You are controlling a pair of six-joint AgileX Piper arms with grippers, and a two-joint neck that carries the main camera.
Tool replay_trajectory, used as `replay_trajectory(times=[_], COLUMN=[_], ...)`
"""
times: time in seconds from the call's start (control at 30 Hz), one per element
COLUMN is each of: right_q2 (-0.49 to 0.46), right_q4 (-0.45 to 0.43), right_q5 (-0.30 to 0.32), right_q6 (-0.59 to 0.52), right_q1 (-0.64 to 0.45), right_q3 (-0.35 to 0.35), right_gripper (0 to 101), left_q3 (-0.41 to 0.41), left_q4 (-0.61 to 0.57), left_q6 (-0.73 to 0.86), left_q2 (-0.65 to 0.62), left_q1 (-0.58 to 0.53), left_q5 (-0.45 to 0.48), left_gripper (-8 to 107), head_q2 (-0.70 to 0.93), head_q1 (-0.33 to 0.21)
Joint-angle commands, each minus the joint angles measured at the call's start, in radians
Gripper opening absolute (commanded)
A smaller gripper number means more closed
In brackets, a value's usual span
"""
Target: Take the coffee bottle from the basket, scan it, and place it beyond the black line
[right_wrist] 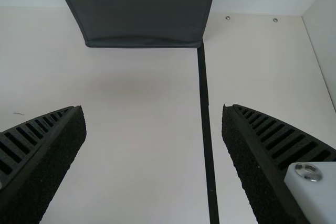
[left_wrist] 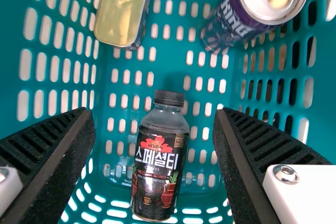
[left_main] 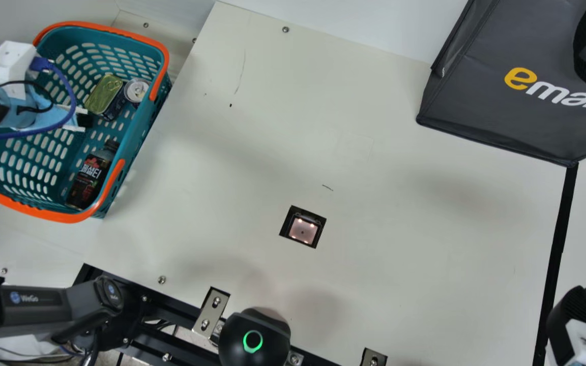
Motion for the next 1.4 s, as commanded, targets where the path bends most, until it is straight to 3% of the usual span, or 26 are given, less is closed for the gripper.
replay_trajectory(times=[0.0,0.57,1.37], right_q2=[0.0,0.0,0.0], right_q4=[0.0,0.0,0.0], right_q5=[0.0,0.0,0.001], right_q6=[0.0,0.0,0.0], right_q1=[0.0,0.0,0.0], right_q3=[0.0,0.0,0.0], right_gripper=[91,91,91], left_q3=[0.009,0.083,-0.035], left_q4=[-0.008,-0.067,-0.066], left_q6=[0.038,0.215,0.248], left_q2=[0.014,0.173,0.383], left_q1=[0.002,-0.016,-0.053], left_q5=[-0.019,-0.158,-0.224], left_gripper=[90,90,90], head_q2=[0.002,0.002,0.002], head_q1=[-0.026,-0.026,-0.026])
